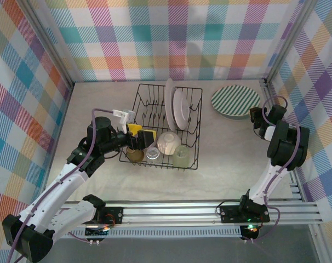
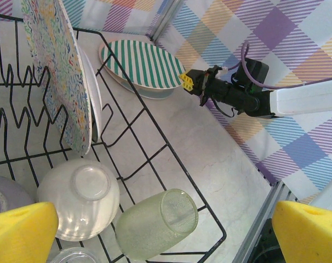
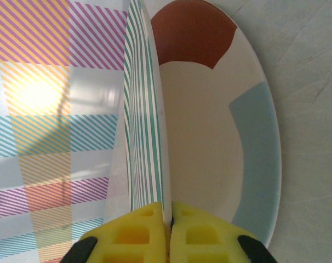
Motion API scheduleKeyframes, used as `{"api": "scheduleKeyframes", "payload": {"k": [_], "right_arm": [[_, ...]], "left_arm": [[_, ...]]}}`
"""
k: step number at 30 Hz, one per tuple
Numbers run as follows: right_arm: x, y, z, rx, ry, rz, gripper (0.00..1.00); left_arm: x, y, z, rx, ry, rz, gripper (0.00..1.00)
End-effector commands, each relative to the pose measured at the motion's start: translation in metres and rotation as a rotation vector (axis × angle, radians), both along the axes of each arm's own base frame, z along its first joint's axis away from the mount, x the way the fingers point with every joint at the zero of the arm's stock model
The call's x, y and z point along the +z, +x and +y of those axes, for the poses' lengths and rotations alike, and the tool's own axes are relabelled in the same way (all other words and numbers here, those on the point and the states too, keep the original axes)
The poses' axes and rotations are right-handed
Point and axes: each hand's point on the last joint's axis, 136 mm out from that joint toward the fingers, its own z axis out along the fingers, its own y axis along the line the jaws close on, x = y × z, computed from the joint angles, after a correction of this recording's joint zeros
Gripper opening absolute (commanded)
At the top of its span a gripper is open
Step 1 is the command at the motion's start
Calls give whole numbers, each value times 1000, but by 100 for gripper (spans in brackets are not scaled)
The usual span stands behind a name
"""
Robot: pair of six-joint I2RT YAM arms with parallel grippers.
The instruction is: Unload the mixed dishes from the dish rack
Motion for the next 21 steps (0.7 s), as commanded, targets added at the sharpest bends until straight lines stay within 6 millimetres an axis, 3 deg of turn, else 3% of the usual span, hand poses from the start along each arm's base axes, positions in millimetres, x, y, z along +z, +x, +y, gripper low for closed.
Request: {"api": "scheduleKeyframes", "payload": {"k": [1, 15, 21], "right_arm": [[9, 0, -3, 15, -23, 18, 11], [-22, -8, -6, 22, -16, 246, 49], [-28, -12, -7, 21, -19, 327, 74]], "left_arm": [[7, 1, 2, -1, -17, -35, 100], [6, 2, 4, 4, -10, -34, 100], [4, 4, 4, 9, -5, -30, 100]]}}
